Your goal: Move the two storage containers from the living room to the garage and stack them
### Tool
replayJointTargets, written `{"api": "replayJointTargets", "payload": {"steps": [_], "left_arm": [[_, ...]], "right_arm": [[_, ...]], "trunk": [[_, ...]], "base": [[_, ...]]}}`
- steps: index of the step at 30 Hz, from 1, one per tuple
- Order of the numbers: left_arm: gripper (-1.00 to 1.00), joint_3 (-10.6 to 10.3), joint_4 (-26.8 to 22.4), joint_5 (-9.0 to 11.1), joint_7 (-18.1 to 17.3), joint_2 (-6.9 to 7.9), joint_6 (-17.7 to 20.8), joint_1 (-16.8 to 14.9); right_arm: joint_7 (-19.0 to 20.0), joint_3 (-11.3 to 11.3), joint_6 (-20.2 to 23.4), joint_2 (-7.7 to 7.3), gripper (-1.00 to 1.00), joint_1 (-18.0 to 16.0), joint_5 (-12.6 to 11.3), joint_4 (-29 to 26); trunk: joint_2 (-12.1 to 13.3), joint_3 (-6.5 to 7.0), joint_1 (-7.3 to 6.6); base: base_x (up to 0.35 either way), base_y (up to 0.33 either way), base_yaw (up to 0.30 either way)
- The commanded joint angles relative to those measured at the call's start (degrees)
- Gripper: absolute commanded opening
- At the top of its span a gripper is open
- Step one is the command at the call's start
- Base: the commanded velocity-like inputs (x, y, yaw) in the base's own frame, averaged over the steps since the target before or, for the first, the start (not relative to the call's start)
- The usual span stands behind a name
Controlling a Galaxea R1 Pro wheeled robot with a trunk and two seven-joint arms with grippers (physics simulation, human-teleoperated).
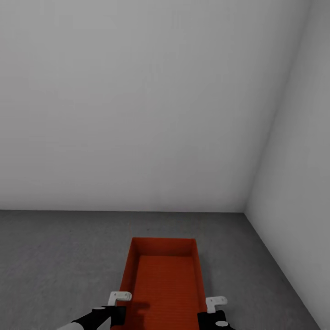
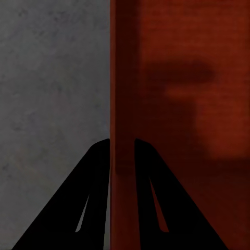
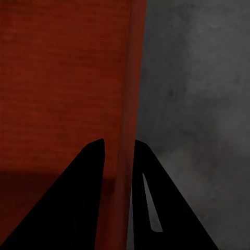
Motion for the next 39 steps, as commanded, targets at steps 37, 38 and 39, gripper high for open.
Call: {"api": "replayJointTargets", "payload": {"steps": [37, 38, 39], "left_arm": [[-1.00, -0.3, -0.1, -0.5, 1.0, 0.12, 0.3, 0.0], [-1.00, -0.3, -0.1, -0.4, 1.0, 0.12, 0.3, 0.0], [-1.00, -0.3, -0.1, -0.5, 1.0, 0.12, 0.3, 0.0]], "right_arm": [[-0.4, 0.7, -0.3, -1.52, -1.00, 0.0, -1.0, 0.1], [-0.4, 0.7, -0.3, -1.52, -1.00, 0.0, -1.0, 0.1], [-0.4, 0.7, -0.3, -1.52, -1.00, 0.0, -1.0, 0.1]], "trunk": [[-14.9, -10.10, 8.12], [-15.3, -10.37, 8.34], [-15.7, -10.64, 8.56]], "base": [[0.000, 0.000, 0.000], [0.000, 0.000, 0.000], [0.000, 0.000, 0.000]]}}
